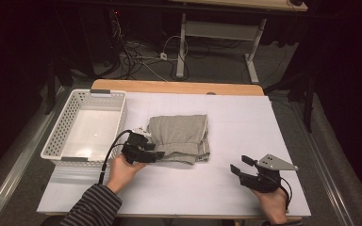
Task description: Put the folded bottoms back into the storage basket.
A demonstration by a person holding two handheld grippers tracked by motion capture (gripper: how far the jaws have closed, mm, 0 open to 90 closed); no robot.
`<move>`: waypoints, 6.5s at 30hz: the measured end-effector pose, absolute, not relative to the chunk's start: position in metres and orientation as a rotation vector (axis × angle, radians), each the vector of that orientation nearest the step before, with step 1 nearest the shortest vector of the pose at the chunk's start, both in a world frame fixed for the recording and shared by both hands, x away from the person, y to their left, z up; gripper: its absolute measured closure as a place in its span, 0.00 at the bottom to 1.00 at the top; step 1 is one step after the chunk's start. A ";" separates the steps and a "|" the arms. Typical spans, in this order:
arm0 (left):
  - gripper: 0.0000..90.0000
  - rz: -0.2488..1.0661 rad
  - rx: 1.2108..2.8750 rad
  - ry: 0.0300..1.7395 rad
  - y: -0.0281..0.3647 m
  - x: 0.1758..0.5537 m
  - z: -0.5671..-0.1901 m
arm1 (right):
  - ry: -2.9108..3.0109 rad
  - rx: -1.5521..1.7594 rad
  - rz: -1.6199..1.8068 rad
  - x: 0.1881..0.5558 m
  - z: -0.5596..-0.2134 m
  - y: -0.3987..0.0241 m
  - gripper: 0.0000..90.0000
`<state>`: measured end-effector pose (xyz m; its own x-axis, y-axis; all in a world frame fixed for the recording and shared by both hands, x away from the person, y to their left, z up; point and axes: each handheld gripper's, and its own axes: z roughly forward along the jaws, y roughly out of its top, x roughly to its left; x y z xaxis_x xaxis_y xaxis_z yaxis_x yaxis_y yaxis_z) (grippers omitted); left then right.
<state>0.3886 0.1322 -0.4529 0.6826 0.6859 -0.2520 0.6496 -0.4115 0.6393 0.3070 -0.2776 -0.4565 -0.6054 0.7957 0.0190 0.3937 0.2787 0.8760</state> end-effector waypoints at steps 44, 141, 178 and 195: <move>0.18 0.069 2.098 1.301 0.122 0.469 -0.437 | 2.138 1.071 1.299 0.305 -0.459 -0.283 0.45; 0.77 -0.023 2.186 1.160 0.090 0.474 -0.428 | 2.147 1.087 1.316 0.306 -0.461 -0.286 0.44; 0.78 0.070 2.204 1.071 0.103 0.454 -0.377 | 2.147 1.089 1.317 0.307 -0.461 -0.286 0.44; 0.78 0.086 2.193 1.069 0.115 0.448 -0.366 | 2.146 1.089 1.317 0.307 -0.461 -0.287 0.44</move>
